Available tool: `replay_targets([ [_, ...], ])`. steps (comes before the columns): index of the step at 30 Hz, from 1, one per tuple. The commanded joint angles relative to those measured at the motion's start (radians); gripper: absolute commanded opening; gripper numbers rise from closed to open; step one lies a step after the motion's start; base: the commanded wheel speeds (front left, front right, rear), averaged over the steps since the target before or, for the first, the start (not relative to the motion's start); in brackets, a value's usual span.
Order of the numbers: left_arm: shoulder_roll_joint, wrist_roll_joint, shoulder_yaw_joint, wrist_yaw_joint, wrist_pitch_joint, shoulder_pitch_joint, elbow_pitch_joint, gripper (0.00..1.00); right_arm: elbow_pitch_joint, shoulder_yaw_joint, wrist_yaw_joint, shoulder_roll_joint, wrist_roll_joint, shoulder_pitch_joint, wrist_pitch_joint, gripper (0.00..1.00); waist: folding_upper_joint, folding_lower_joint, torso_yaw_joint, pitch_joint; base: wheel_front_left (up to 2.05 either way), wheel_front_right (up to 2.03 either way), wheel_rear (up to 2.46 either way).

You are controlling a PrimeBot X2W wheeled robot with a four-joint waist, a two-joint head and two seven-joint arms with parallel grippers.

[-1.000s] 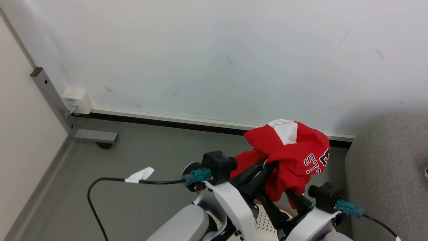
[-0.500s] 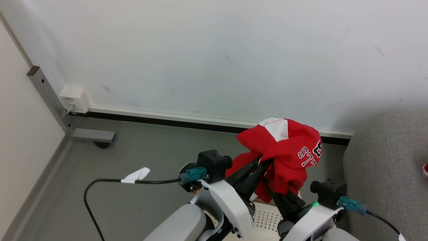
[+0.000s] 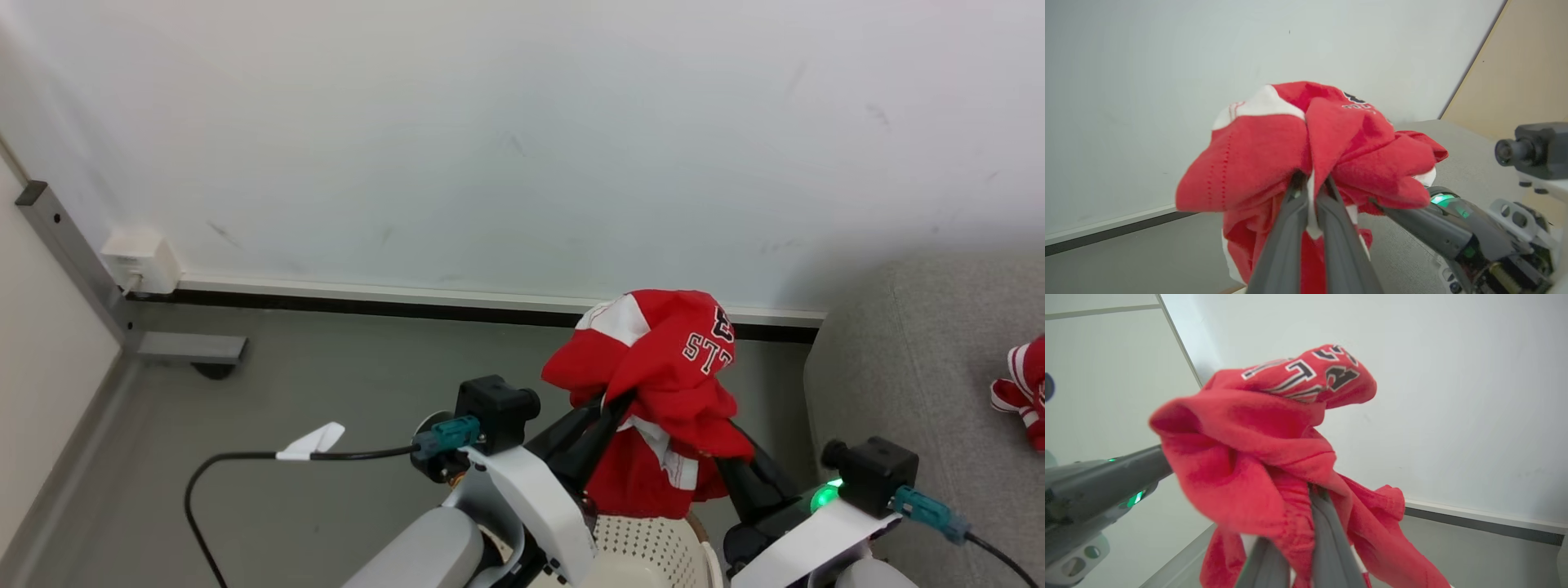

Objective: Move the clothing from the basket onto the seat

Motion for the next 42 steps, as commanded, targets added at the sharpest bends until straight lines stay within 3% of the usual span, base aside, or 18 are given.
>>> replay_targets([
  [1, 0.004, -0.007, 0.003, 0.003, -0.008, 0.011, -0.001, 0.0, -0.008, -0.017, -0.002, -0.016, -0.015, 0.014, -0.003, 0.0, -0.0001, -0.0001, -0.012, 0.002, 0.0, 0.0, 0.0],
  [3, 0.004, -0.005, 0.002, 0.009, -0.012, 0.009, -0.002, 0.0, -0.024, -0.044, -0.002, -0.021, -0.033, 0.02, -0.003, 0.0, -0.0001, -0.0001, -0.026, 0.003, 0.0, 0.0, 0.0],
  [5, 0.005, -0.003, 0.002, 0.011, -0.017, 0.006, -0.004, 0.51, -0.038, -0.067, -0.002, -0.027, -0.049, 0.019, -0.003, 0.0, -0.0001, -0.0001, -0.042, 0.005, 0.0, 0.0, 0.0],
  [6, 0.007, 0.0, 0.002, 0.012, -0.018, 0.005, -0.006, 0.96, -0.046, -0.079, -0.002, -0.031, -0.057, 0.019, -0.003, 0.0, -0.0001, -0.0001, -0.051, 0.005, 0.0, 0.0, 0.0],
  [7, 0.007, 0.001, 0.002, 0.015, -0.02, 0.004, -0.009, 1.0, -0.054, -0.09, -0.002, -0.035, -0.066, 0.018, -0.003, 0.0, -0.0001, -0.0001, -0.06, 0.006, 0.0, 0.0, 0.0],
  [17, 0.02, 0.021, -0.015, 0.022, -0.029, 0.005, -0.016, 1.0, -0.136, -0.207, -0.002, -0.092, -0.131, -0.021, -0.002, 0.0, -0.0001, -0.0001, -0.173, 0.035, 0.0, 0.0, 0.0],
  [28, 0.029, 0.047, -0.034, 0.024, -0.044, -0.024, -0.01, 1.0, -0.275, -0.368, -0.002, -0.154, -0.177, -0.038, -0.002, 0.0, -0.0001, -0.0001, -0.344, 0.077, 0.0, 0.0, 0.0],
  [42, 0.053, 0.093, -0.056, 0.014, -0.097, -0.058, -0.002, 1.0, -0.401, -0.528, -0.002, -0.151, -0.203, 0.039, -0.002, 0.0, -0.0001, -0.0001, -0.525, 0.12, 0.0, 0.0, 0.0],
])
